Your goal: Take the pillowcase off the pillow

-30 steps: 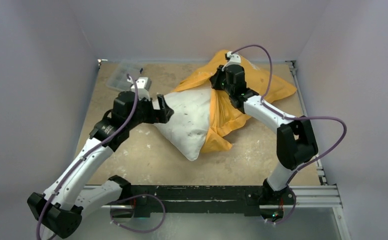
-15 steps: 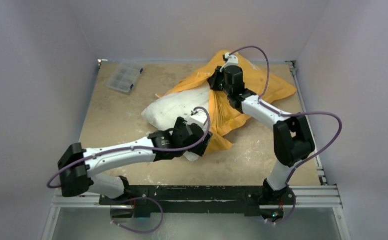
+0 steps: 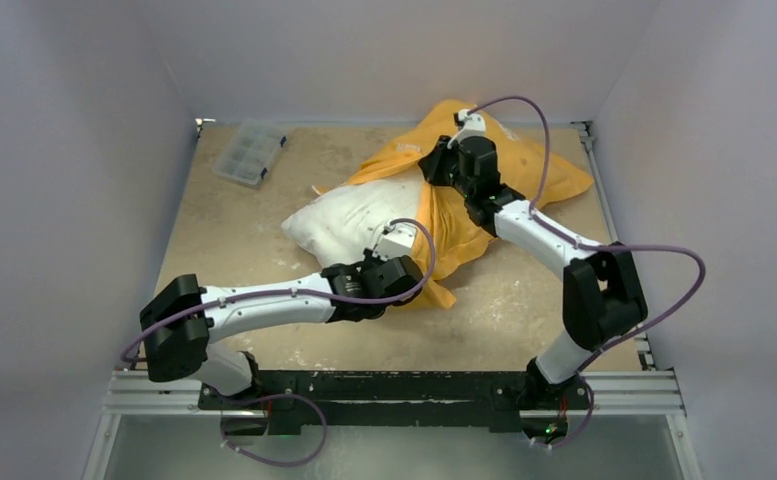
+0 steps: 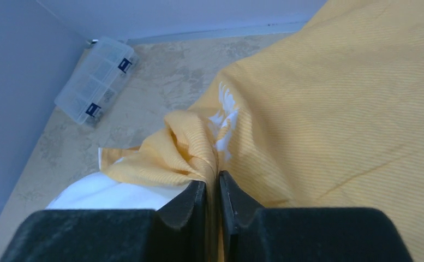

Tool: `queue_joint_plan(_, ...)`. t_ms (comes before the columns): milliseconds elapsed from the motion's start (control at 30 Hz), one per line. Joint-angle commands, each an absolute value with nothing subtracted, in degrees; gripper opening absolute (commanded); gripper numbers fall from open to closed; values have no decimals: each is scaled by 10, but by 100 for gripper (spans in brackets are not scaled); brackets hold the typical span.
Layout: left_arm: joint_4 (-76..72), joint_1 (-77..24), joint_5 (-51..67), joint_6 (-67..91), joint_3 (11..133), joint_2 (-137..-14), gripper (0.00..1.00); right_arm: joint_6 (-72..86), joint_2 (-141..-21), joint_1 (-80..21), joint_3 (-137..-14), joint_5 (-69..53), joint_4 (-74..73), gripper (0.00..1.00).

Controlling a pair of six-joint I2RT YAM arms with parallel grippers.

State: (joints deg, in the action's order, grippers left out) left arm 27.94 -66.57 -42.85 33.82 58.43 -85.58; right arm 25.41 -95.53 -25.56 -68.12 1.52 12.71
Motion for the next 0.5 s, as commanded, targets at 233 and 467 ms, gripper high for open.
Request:
queue_joint_plan(233, 264, -581, -351, 250, 696, -813, 0, 246, -757, -304, -580, 39, 80, 96)
queue_joint_plan(467, 267, -531, -323, 214, 774, -847, 0, 267, -679, -365, -519, 31, 27, 99)
